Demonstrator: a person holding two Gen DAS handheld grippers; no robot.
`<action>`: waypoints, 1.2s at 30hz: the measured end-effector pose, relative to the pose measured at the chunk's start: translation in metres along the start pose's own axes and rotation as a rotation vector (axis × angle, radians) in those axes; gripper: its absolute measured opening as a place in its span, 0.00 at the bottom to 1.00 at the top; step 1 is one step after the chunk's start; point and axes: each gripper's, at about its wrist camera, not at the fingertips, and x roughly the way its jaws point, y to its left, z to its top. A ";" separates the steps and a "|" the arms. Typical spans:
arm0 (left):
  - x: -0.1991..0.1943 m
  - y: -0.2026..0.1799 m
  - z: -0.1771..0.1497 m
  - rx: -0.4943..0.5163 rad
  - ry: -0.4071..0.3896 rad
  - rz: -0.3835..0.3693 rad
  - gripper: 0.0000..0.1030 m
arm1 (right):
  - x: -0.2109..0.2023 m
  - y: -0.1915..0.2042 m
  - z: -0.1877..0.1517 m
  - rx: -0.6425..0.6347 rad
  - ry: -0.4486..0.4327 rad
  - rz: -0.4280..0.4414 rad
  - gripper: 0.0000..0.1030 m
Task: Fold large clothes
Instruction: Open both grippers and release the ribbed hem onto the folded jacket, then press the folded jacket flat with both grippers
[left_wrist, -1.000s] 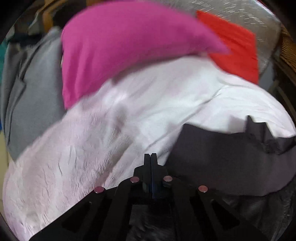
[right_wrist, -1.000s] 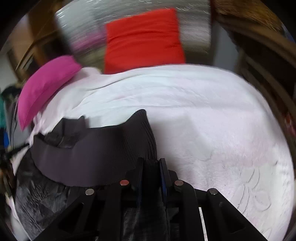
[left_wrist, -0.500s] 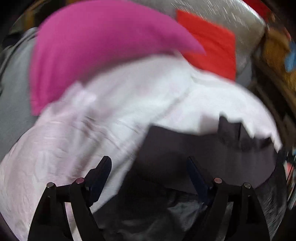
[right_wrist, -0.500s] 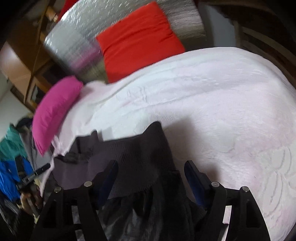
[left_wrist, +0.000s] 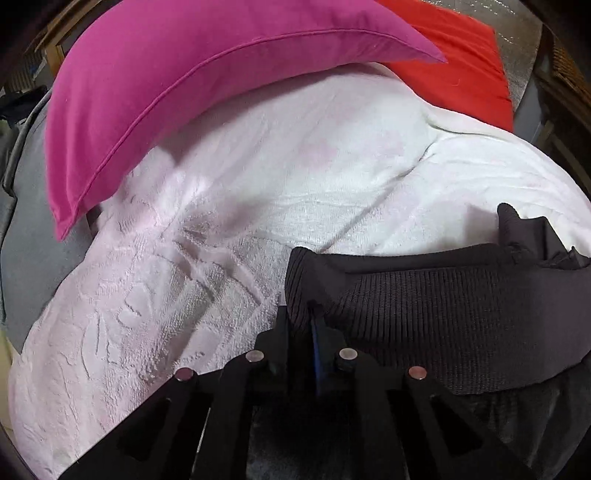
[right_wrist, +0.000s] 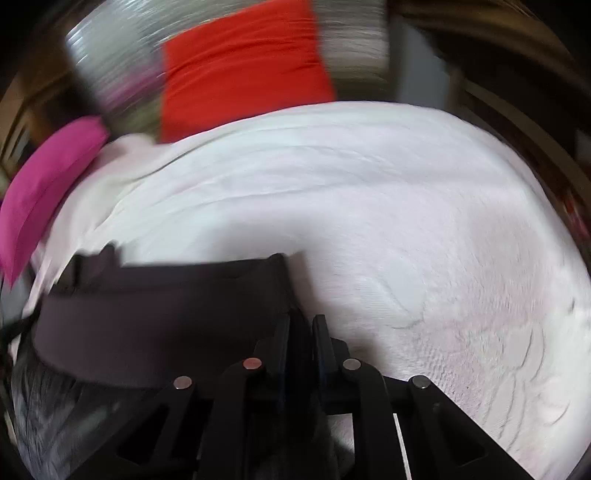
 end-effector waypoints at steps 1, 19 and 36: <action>0.002 0.001 0.001 -0.004 0.000 0.002 0.14 | 0.000 -0.002 0.001 0.016 0.007 0.007 0.11; -0.122 -0.096 -0.062 0.129 -0.185 -0.131 0.63 | -0.079 0.129 -0.067 -0.390 -0.096 0.014 0.73; -0.099 -0.058 -0.065 -0.005 -0.073 -0.087 0.74 | -0.096 0.069 -0.060 -0.158 -0.068 -0.066 0.88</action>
